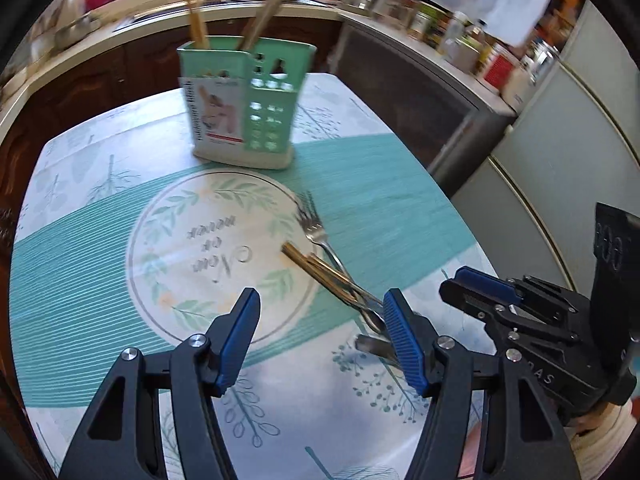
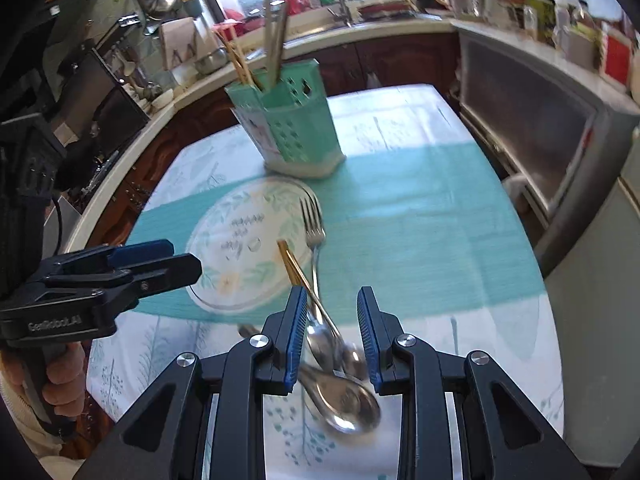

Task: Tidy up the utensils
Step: 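Move the right tool to the spoons and grasp a gold-handled spoon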

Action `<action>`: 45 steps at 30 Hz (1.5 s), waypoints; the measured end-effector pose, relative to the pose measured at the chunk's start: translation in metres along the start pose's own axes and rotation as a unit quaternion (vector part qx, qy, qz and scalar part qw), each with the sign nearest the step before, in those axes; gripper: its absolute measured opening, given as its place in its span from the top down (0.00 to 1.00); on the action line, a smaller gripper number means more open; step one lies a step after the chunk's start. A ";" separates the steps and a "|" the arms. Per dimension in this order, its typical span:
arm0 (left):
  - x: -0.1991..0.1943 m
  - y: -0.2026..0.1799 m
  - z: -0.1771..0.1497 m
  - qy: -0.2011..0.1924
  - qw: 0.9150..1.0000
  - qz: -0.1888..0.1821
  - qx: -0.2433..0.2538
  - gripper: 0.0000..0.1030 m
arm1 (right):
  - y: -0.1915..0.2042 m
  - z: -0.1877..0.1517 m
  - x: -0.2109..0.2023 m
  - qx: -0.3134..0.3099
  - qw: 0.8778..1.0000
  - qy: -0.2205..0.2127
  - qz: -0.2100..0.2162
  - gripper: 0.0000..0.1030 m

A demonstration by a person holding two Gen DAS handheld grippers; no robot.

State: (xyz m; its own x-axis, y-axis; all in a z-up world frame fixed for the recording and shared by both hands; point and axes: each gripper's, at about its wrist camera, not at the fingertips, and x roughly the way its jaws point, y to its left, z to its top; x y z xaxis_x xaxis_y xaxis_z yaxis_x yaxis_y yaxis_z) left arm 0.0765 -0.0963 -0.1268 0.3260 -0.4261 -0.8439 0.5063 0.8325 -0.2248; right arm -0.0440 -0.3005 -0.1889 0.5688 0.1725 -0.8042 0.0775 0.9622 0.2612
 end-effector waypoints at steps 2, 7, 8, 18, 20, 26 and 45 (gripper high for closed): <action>0.008 -0.011 -0.005 0.009 1.000 -0.004 0.021 0.40 | -0.010 -0.012 0.000 0.013 1.000 0.013 -0.003 0.75; 0.028 -0.011 -0.019 0.030 0.999 -0.016 0.004 0.40 | -0.033 -0.058 -0.002 0.032 0.999 0.042 -0.013 0.75; 0.030 -0.009 -0.023 0.031 0.999 -0.025 -0.003 0.40 | -0.034 -0.060 0.000 0.034 0.998 0.045 -0.013 0.75; 0.059 -0.018 -0.045 0.022 0.997 -0.071 -0.029 0.48 | -0.026 -0.070 0.005 0.022 0.998 0.047 -0.024 0.76; 0.066 -0.019 -0.046 0.021 0.996 -0.075 -0.035 0.59 | -0.021 -0.070 0.009 0.022 0.998 0.048 -0.018 0.78; 0.077 -0.018 -0.049 0.019 0.995 -0.088 -0.052 0.86 | -0.008 -0.057 0.012 0.027 0.998 0.051 -0.005 0.78; 0.018 -0.018 -0.039 -0.078 0.996 -0.041 -0.009 0.98 | 0.003 -0.039 0.011 0.005 0.999 0.038 0.020 0.78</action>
State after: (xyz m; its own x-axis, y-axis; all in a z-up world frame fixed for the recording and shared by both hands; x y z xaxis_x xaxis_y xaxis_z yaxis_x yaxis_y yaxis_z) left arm 0.0420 -0.1054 -0.1569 0.4047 -0.5416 -0.7368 0.5219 0.7984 -0.3002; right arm -0.0700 -0.2872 -0.2177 0.5080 0.2268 -0.8310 0.0636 0.9522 0.2987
